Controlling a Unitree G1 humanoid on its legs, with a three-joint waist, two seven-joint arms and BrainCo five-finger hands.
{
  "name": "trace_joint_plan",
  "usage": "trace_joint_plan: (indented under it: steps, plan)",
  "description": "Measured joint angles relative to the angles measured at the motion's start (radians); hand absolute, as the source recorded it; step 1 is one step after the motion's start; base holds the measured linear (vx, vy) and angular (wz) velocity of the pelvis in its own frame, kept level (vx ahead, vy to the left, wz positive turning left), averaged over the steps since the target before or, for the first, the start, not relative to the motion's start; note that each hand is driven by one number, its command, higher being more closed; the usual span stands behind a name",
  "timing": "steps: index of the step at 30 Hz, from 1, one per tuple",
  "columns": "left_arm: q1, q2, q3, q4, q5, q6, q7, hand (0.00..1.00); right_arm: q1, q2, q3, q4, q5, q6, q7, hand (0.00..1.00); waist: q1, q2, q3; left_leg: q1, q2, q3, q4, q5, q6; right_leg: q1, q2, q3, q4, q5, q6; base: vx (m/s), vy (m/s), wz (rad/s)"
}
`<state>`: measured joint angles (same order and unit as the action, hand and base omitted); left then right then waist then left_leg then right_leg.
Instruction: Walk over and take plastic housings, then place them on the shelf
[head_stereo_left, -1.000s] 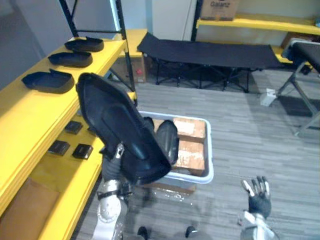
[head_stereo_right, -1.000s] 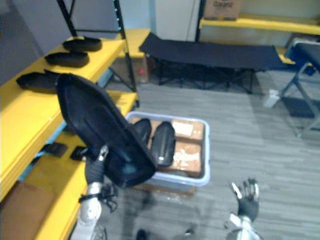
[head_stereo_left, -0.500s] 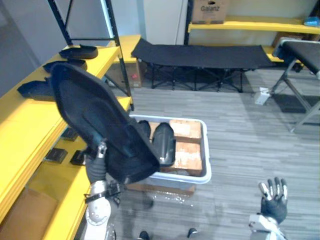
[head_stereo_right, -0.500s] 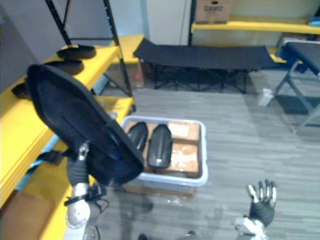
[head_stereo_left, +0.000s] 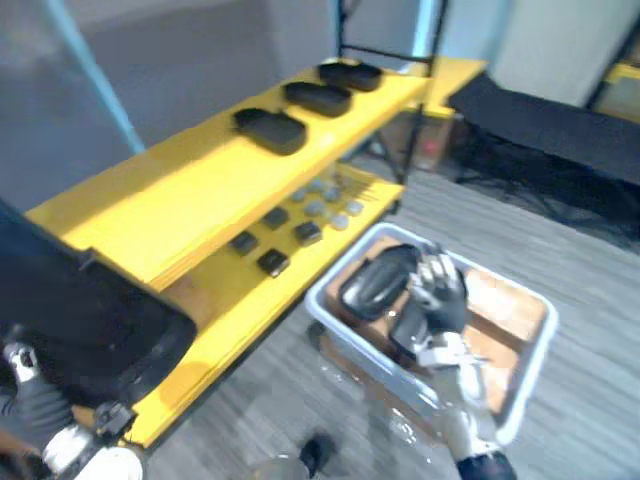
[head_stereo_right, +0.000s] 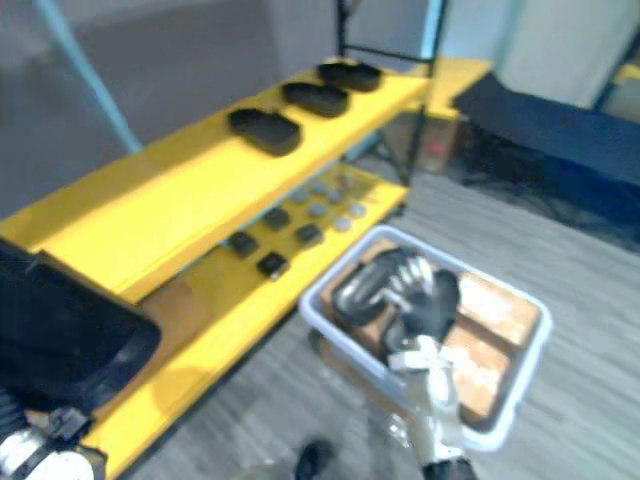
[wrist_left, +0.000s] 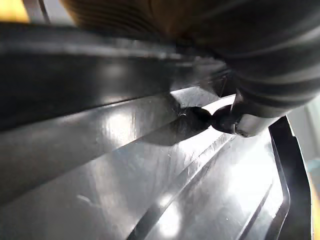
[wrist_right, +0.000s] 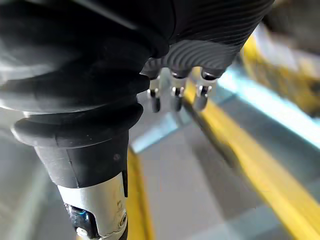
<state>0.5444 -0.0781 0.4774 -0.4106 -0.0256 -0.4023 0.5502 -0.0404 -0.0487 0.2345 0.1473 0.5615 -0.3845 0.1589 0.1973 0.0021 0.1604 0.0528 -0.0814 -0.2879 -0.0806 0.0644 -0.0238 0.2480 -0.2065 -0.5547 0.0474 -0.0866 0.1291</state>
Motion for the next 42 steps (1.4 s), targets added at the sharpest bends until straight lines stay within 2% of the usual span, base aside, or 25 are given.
trace_joint_plan:
  steps: [1,2,6,10,12,15,19,20,21,22,23,26,31,33,35,37,39,42]
  plan:
    - [0.014,-0.025,0.017,0.000,-0.021,-0.011,-0.027,1.00,-0.010,0.009,0.017,0.000,-0.029,0.010,-0.024,0.00,0.020,-0.009,0.003,-0.006,-0.003,-0.011,0.000,0.000,0.000,0.000,-0.003,-0.008,0.007,-0.002,-0.001,0.05,-0.021,0.30]
    - [0.017,-0.030,0.021,0.000,-0.033,-0.012,-0.038,1.00,-0.009,0.009,0.018,0.000,-0.036,0.016,-0.033,0.00,0.022,-0.014,0.001,-0.007,-0.005,-0.015,0.001,0.000,0.001,0.000,-0.004,-0.014,0.011,-0.004,-0.003,0.07,-0.019,0.31]
    - [0.005,-0.048,0.020,0.000,-0.092,-0.037,-0.126,1.00,-0.003,-0.008,-0.001,0.000,-0.046,0.020,-0.096,0.00,0.009,-0.045,0.013,-0.022,-0.020,-0.025,0.045,-0.016,0.011,-0.001,-0.017,-0.014,0.042,-0.011,-0.017,0.01,0.004,0.09]
    - [-0.012,-0.044,-0.002,0.000,-0.096,-0.037,-0.172,1.00,0.014,-0.012,-0.034,0.001,-0.047,0.017,-0.094,0.00,0.001,-0.056,0.013,-0.038,-0.022,0.022,0.070,-0.042,0.014,-0.024,-0.019,0.036,0.044,-0.033,-0.041,-0.05,0.009,-0.35]
    - [-0.034,-0.038,-0.030,0.005,-0.127,-0.035,-0.180,1.00,0.039,-0.023,-0.062,0.001,-0.047,0.017,-0.088,0.00,-0.022,-0.061,0.012,-0.056,-0.021,0.027,0.090,-0.050,0.016,-0.039,-0.017,0.042,0.049,-0.037,-0.047,-0.04,0.008,-0.11]
    - [-0.044,-0.036,-0.031,0.035,-0.158,-0.033,-0.178,1.00,0.073,-0.039,-0.100,0.001,-0.047,0.017,-0.051,0.00,-0.041,-0.059,0.013,-0.054,-0.017,0.032,0.096,-0.046,0.013,-0.037,-0.013,0.048,0.052,-0.037,-0.047,-0.01,-0.004,-0.02]
    - [-0.043,-0.038,-0.053,0.065,-0.234,-0.030,-0.192,1.00,0.092,-0.054,-0.155,-0.003,-0.047,0.018,-0.026,0.00,-0.046,-0.054,0.016,-0.091,-0.019,0.020,0.121,-0.064,0.004,-0.031,0.000,0.011,0.052,-0.032,-0.038,-0.01,-0.025,0.26]
    - [-0.047,-0.036,-0.058,0.069,-0.245,-0.029,-0.203,1.00,0.102,-0.052,-0.166,-0.011,-0.047,0.017,-0.026,0.00,-0.049,-0.054,0.021,-0.094,-0.007,0.059,0.123,-0.075,0.012,-0.020,0.000,-0.006,0.049,-0.031,-0.034,-0.03,-0.019,0.68]
    - [-0.059,-0.033,-0.066,0.082,-0.251,-0.027,-0.220,1.00,0.127,-0.051,-0.188,-0.027,-0.045,0.017,-0.026,0.00,-0.059,-0.050,0.030,-0.105,0.024,0.157,0.139,-0.083,0.013,0.001,0.002,-0.040,0.047,-0.030,-0.031,-0.03,-0.025,1.13]
    - [-0.074,-0.025,-0.085,0.105,-0.251,-0.026,-0.244,1.00,0.166,-0.056,-0.216,-0.047,-0.044,0.016,-0.027,0.00,-0.085,-0.040,0.035,-0.128,0.058,0.250,0.176,-0.076,0.008,0.022,-0.001,-0.070,0.058,-0.029,-0.030,-0.03,0.037,1.24]
    - [-0.076,-0.021,-0.098,0.113,-0.252,-0.026,-0.253,1.00,0.185,-0.059,-0.227,-0.053,-0.043,0.016,-0.027,0.00,-0.093,-0.034,0.039,-0.131,0.067,0.269,0.184,-0.070,0.003,0.033,0.000,-0.076,0.069,-0.029,-0.029,-0.02,0.073,1.12]
    - [-0.061,-0.010,-0.129,0.116,-0.253,-0.027,-0.269,1.00,0.228,-0.058,-0.238,-0.053,-0.044,0.014,-0.023,0.00,-0.094,-0.029,0.040,-0.131,0.054,0.250,0.180,-0.059,0.005,0.030,-0.017,-0.058,0.117,-0.044,-0.044,0.02,0.061,0.43]
    - [-0.066,-0.006,-0.145,0.106,-0.253,-0.026,-0.269,1.00,0.220,-0.058,-0.223,-0.061,-0.045,0.005,0.023,0.00,-0.094,-0.030,0.050,-0.124,0.049,0.258,0.198,-0.061,0.006,0.009,-0.027,0.041,0.152,-0.064,-0.073,-0.01,0.021,-0.06]
    - [-0.068,-0.004,-0.145,0.091,-0.252,-0.026,-0.265,1.00,0.211,-0.058,-0.223,-0.075,-0.045,-0.001,0.035,0.00,-0.093,-0.034,0.061,-0.134,0.051,0.274,0.203,-0.065,0.006,-0.005,-0.028,0.065,0.148,-0.090,-0.070,-0.07,-0.032,-0.19]
    - [-0.081,0.003,-0.155,0.091,-0.252,-0.024,-0.260,1.00,0.213,-0.061,-0.223,-0.097,-0.045,-0.008,0.043,0.00,-0.100,-0.035,0.065,-0.168,0.046,0.270,0.222,-0.062,0.001,-0.021,-0.027,0.067,0.138,-0.125,-0.048,-0.08,-0.057,0.07]
    - [-0.086,0.003,-0.175,0.087,-0.248,-0.024,-0.253,1.00,0.212,-0.063,-0.222,-0.097,-0.045,-0.013,0.043,0.00,-0.100,-0.027,0.070,-0.184,0.051,0.256,0.225,-0.048,-0.013,-0.034,-0.016,0.060,0.141,-0.125,-0.034,-0.08,-0.069,0.16]
    - [-0.097,0.007,-0.189,0.074,-0.246,-0.024,-0.262,1.00,0.210,-0.063,-0.205,-0.098,-0.066,-0.054,0.029,0.00,-0.103,-0.025,0.072,-0.198,0.051,0.214,0.205,-0.023,-0.025,-0.040,-0.004,0.030,0.148,-0.126,-0.024,-0.04,-0.065,0.41]
    - [-0.122,0.046,-0.223,0.073,-0.243,-0.024,-0.287,1.00,0.211,-0.063,-0.204,-0.127,-0.109,-0.092,-0.005,0.00,-0.110,-0.021,0.076,-0.217,0.034,0.154,0.154,0.021,-0.025,-0.063,0.000,0.036,0.184,-0.145,-0.030,-0.02,-0.040,0.61]
